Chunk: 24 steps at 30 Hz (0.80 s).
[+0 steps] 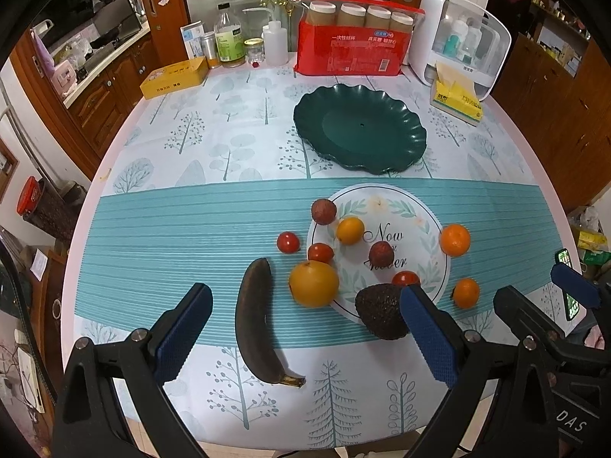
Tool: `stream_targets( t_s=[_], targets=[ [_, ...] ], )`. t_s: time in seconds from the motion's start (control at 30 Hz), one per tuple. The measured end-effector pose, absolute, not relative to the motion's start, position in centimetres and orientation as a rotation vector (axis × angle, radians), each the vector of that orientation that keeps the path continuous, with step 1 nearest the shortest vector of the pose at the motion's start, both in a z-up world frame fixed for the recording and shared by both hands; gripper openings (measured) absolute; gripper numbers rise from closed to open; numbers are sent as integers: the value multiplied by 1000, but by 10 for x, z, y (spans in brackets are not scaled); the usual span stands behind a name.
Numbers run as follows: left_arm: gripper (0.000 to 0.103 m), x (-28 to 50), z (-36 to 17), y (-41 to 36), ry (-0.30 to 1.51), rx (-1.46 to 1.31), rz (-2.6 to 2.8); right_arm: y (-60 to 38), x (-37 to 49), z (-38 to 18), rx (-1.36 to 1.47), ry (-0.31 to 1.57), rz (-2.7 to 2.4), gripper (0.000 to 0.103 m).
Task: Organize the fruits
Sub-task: 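Reach the left tool to the dark banana while the right tool reaches a tangerine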
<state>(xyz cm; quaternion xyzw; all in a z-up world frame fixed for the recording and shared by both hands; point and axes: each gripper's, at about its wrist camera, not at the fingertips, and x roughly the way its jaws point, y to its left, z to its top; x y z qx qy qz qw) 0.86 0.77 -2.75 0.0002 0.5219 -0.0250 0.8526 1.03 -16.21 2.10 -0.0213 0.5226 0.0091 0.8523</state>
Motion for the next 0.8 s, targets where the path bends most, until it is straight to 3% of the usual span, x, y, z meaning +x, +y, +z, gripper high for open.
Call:
stream_targets(
  t_s=[0.27,0.8],
  targets=[
    [98,16,-45,29,1148,-79,-38,-172,15,6,-7,1145,19,89],
    [98,20,-128,84,1310,-100,116,-203,12,-58,23,1280,-35,89]
  ],
)
